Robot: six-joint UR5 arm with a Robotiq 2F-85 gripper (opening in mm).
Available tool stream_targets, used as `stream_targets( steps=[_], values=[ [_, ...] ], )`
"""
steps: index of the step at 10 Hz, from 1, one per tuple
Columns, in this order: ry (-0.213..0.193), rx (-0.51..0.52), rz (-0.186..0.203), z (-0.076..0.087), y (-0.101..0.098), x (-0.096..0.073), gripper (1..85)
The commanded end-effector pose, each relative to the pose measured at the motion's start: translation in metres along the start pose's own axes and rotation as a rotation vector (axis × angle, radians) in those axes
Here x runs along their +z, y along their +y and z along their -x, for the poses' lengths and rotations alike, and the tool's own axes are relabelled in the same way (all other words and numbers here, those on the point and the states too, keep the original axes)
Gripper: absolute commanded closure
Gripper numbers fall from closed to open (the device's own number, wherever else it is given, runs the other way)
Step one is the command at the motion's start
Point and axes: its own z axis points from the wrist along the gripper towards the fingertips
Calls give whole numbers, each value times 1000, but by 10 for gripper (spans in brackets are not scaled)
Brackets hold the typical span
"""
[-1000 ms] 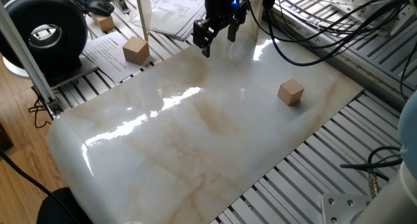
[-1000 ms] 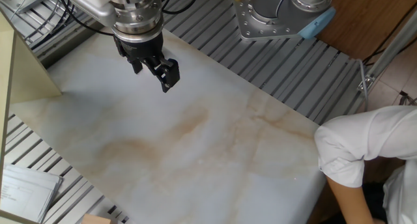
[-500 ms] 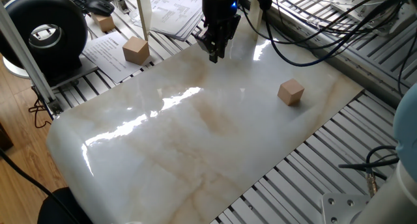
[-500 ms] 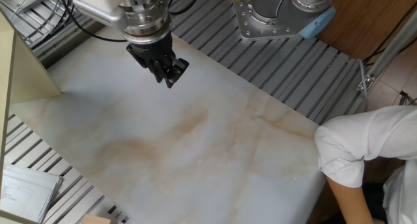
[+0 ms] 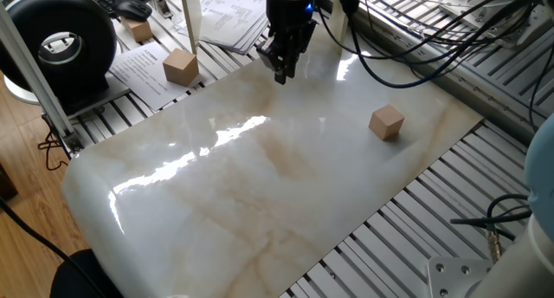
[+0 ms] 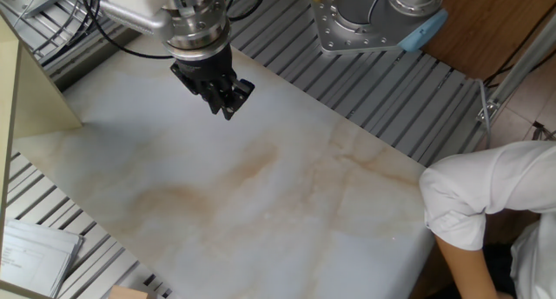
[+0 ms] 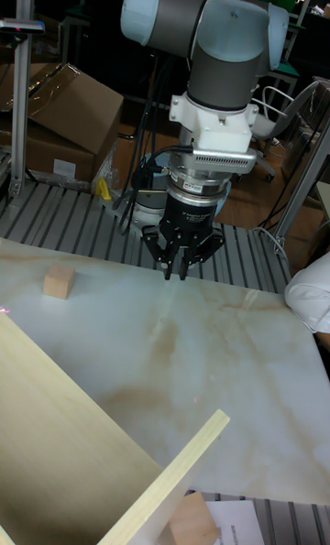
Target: Put the object on the shelf
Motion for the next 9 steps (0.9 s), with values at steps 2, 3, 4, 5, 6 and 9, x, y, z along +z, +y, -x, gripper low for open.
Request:
stream_targets(
  steps=[2, 3, 4, 5, 6, 9],
  values=[
    [56, 18, -21, -31, -24, 11, 570],
    [25, -26, 16, -43, -40, 25, 500],
    [-4, -56, 23, -46, -48, 32, 433],
    [-22, -60, 34, -42, -45, 32, 333],
    [5, -32, 16, -49, -50, 33, 310],
    [6, 20, -14, -51, -62, 44, 303]
  ],
)
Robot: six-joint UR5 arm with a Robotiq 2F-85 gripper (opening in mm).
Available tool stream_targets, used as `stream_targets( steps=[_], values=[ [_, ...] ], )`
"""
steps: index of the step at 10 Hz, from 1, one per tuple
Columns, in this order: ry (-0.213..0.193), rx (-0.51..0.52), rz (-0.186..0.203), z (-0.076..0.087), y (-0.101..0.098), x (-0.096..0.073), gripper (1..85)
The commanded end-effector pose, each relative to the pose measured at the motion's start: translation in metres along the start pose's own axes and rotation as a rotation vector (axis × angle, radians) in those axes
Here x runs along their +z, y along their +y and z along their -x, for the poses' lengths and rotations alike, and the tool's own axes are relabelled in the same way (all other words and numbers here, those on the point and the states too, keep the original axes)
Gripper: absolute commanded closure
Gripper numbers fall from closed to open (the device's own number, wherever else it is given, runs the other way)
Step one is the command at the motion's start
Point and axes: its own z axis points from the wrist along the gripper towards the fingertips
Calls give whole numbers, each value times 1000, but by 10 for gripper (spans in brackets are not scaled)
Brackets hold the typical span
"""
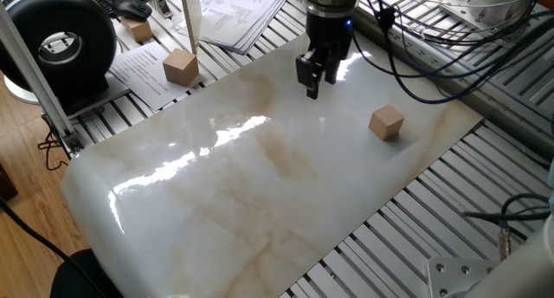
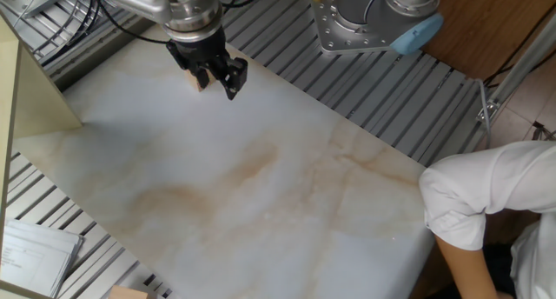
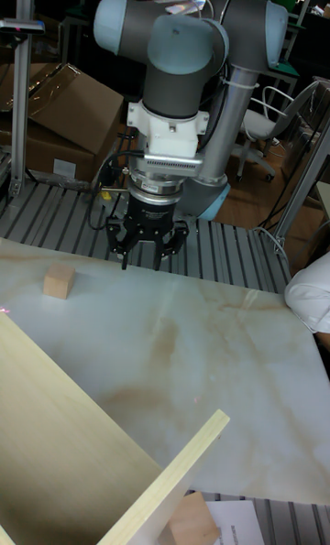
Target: Put the object on the shelf
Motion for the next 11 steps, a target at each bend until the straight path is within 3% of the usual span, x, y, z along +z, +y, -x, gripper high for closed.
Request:
stream_targets(
  steps=[1, 2, 5, 7, 9, 10, 11],
  values=[
    [-42, 4, -14, -4, -33, 25, 290],
    [-31, 38, -10, -13, -64, 39, 253],
    [-9, 102, -18, -19, -66, 39, 223],
    [-12, 188, -18, -6, -57, 44, 227],
    [-24, 175, -43, -17, -94, 64, 240],
    [-19, 177, -75, -19, -102, 64, 237],
    [-29, 162, -79, -17, -103, 64, 220]
  ],
)
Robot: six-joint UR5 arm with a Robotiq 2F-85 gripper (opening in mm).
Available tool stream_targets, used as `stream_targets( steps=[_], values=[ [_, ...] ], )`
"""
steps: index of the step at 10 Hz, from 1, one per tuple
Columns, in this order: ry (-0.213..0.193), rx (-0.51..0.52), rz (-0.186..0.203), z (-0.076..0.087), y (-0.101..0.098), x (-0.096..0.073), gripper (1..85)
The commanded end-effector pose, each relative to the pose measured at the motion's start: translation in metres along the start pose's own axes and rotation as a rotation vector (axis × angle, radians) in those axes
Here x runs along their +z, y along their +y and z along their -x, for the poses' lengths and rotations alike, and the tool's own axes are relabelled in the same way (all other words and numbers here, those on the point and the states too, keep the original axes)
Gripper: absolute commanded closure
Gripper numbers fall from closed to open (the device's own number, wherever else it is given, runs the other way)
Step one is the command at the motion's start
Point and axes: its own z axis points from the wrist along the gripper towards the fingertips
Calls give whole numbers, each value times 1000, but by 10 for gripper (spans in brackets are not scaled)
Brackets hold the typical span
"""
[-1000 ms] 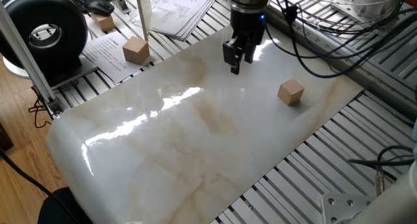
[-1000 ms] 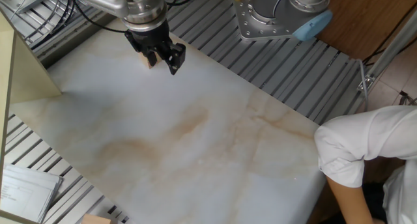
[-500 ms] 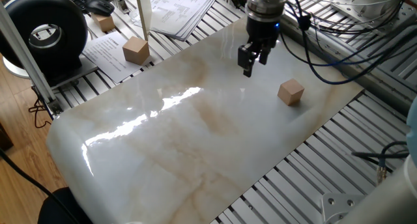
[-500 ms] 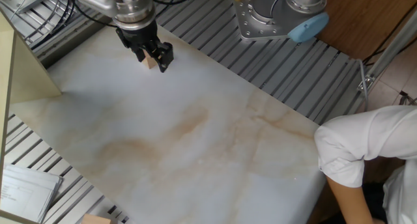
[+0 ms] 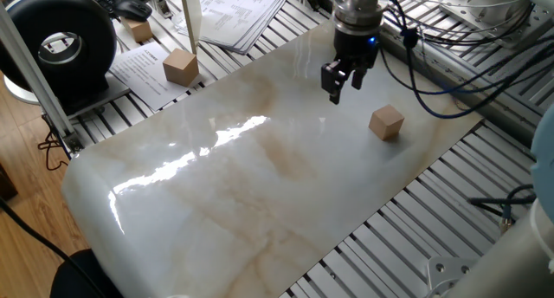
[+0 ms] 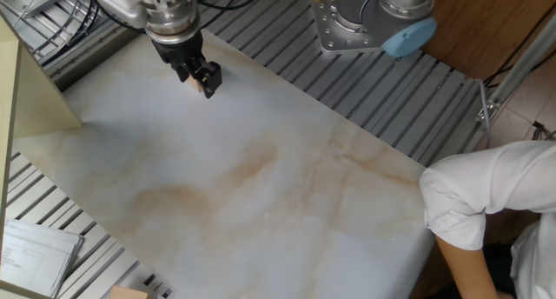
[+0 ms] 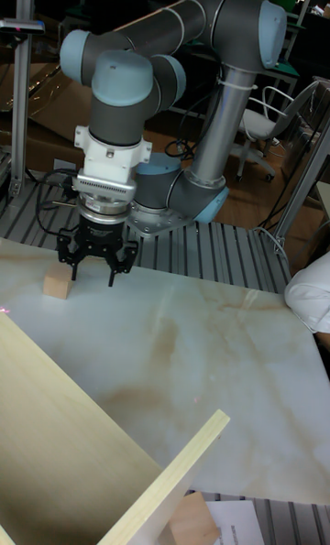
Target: Put the object on the shelf
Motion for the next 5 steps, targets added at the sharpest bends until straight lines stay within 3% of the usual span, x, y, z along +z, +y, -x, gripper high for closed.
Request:
stream_targets(
  steps=[1, 2, 3, 4, 5],
  values=[
    [-31, -12, -28, 6, -17, 7, 217],
    [-55, -32, -11, 12, -13, 7, 217],
    [-97, -49, 1, 47, 9, 17, 233],
    [-112, -37, 26, 61, 24, 23, 253],
    [-111, -25, 25, 61, 22, 27, 260]
  ],
)
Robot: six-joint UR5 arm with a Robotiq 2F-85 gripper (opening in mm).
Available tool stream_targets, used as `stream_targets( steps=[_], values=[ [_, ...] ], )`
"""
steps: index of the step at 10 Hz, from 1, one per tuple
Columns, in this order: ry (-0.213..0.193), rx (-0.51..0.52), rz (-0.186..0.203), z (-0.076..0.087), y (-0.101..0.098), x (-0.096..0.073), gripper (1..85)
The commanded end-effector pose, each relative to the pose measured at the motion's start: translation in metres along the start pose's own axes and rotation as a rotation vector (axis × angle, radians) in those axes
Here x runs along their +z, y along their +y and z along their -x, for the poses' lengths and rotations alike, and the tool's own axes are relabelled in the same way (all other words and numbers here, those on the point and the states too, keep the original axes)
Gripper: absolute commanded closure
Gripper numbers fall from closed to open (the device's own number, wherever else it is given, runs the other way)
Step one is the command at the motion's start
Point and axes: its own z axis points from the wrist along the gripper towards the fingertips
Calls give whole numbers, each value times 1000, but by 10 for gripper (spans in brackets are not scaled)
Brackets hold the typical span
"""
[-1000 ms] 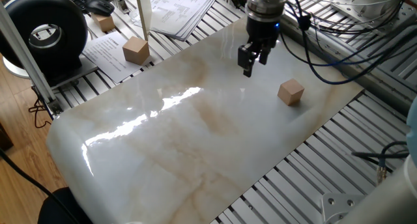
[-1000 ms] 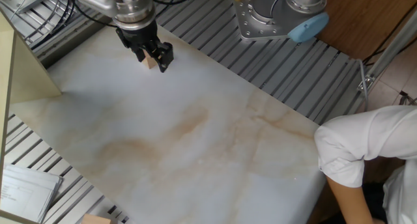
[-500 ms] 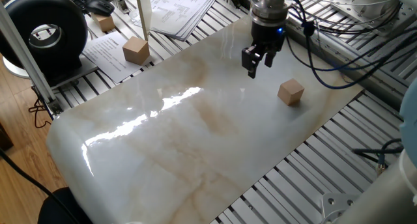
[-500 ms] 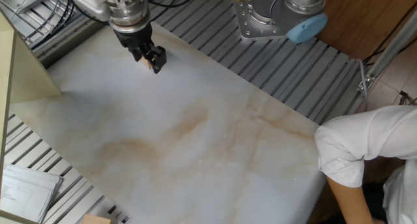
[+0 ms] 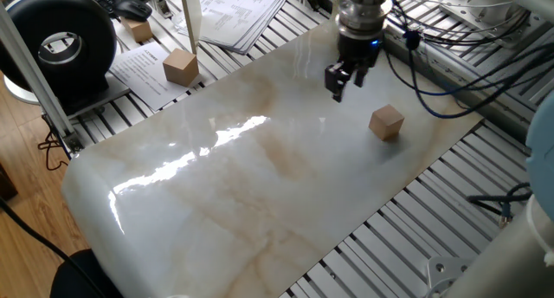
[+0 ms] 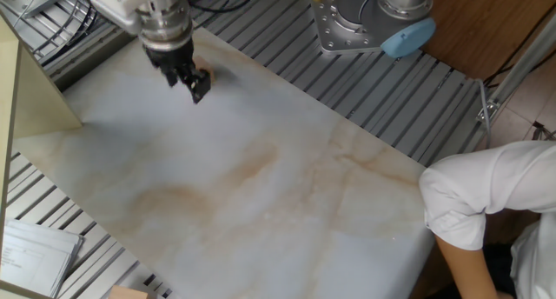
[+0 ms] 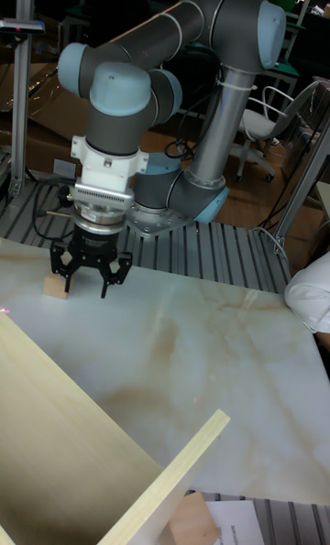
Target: Put the object on the shelf
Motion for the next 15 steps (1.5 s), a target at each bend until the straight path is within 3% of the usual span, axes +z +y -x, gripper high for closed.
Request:
stream_targets(
  steps=[1, 3, 4, 7, 10, 11, 13, 14, 15],
  values=[
    [-21, 10, 23, 11, 2, 8, 263],
    [8, 1, 32, -1, 0, 6, 263],
    [0, -13, 47, 1, 4, 6, 263],
    [-55, -64, 36, 16, 2, 5, 257],
    [-21, -75, 50, 7, 5, 6, 260],
    [-12, -80, 68, -13, 0, -4, 260],
    [13, -65, 46, -61, -18, -26, 263],
    [16, -61, 43, -76, -21, -32, 267],
    [10, -68, 48, -81, -22, -32, 267]
  ],
)
